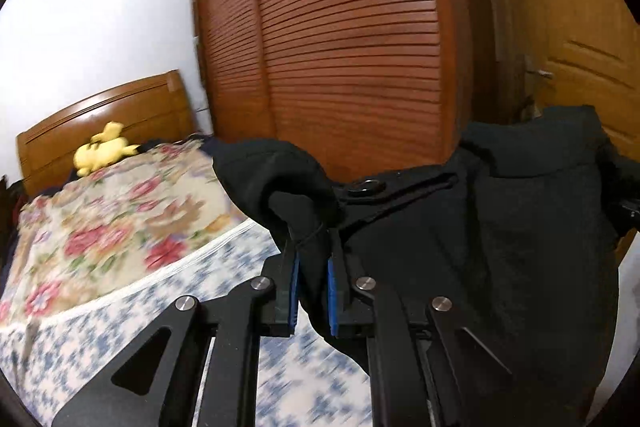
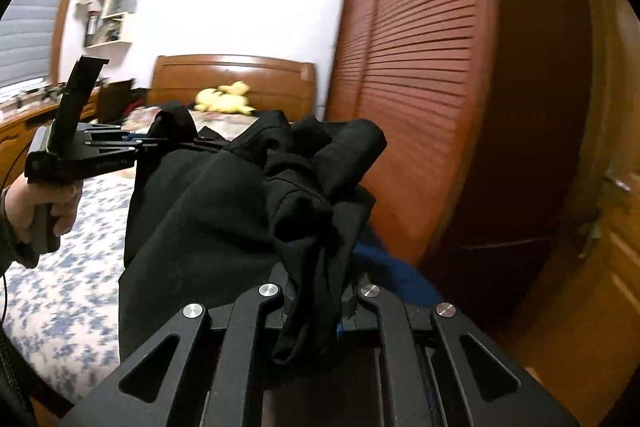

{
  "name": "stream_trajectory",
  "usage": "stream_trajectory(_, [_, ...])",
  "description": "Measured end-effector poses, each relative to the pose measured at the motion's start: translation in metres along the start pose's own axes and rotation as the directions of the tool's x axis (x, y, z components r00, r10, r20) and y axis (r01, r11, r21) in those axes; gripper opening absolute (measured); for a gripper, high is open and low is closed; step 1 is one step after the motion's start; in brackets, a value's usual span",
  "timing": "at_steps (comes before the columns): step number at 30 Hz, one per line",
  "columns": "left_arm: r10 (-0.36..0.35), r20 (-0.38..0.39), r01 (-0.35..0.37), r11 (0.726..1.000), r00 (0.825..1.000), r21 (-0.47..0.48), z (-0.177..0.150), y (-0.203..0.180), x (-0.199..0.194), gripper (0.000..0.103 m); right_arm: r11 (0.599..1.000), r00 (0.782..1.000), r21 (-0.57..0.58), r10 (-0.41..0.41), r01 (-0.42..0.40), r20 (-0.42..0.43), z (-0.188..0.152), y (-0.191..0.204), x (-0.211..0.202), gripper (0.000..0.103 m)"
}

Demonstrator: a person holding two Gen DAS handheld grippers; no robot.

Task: Fold large clothes
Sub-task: 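Lift the folded coat off the sheet with both grippers, then carry the held coat with both grippers toward the stack of dark clothes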

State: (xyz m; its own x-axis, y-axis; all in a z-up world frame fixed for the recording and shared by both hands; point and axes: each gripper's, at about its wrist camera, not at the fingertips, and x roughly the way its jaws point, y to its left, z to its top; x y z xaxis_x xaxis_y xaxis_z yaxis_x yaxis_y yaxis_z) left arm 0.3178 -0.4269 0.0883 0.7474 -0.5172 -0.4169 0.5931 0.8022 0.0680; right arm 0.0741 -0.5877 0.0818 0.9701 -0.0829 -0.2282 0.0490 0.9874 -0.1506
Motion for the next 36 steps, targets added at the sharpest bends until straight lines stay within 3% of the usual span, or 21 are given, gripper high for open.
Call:
stream_trajectory(9, [-0.110,-0.019,0.111,0.993,0.994,0.031,0.030,-0.068,0.061,0.012,0.986,0.994,0.127,-0.106,0.109,-0.029,-0.022,-0.032,-0.025,0.010])
stream_trajectory(20, [-0.094,-0.062,0.100,0.991,0.994,0.088,0.009,-0.099,0.088,0.012,0.966,0.975,0.201,-0.127,0.164,-0.184,-0.066,-0.016,-0.045,0.012])
stream_trajectory(23, [-0.090,-0.058,0.096,0.991,0.994,0.096,0.014,-0.104,0.091,0.012,0.957,0.969,0.221,-0.141,0.186,-0.202,-0.067,-0.023,-0.063,0.025])
stream_trajectory(25, [-0.091,-0.055,0.095,0.991,0.994,0.092,0.015,-0.105,0.092,0.012,0.952,0.962,0.213,-0.177,0.221,-0.206,-0.061,-0.020,-0.081,0.045])
stream_trajectory(27, [-0.093,-0.055,0.098,0.991,0.994,0.091,0.015,-0.106,0.092,0.012,0.948,0.958,0.185,-0.225,0.258,-0.179,-0.053,-0.012,-0.091,0.056])
stream_trajectory(29, [-0.092,-0.051,0.096,0.991,0.994,0.096,0.016,-0.108,0.094,0.012,0.944,0.952,0.149,-0.274,0.294,-0.140,-0.040,-0.001,-0.109,0.059])
stream_trajectory(31, [-0.088,-0.049,0.093,0.990,0.995,0.103,0.018,-0.111,0.096,0.012,0.951,0.959,0.133,-0.271,0.280,-0.085,-0.029,0.011,-0.123,0.059])
stream_trajectory(36, [-0.086,-0.060,0.092,0.989,0.995,0.117,0.022,-0.120,0.111,0.012,0.982,0.989,0.119,-0.139,0.145,-0.055,-0.012,0.037,-0.122,0.059])
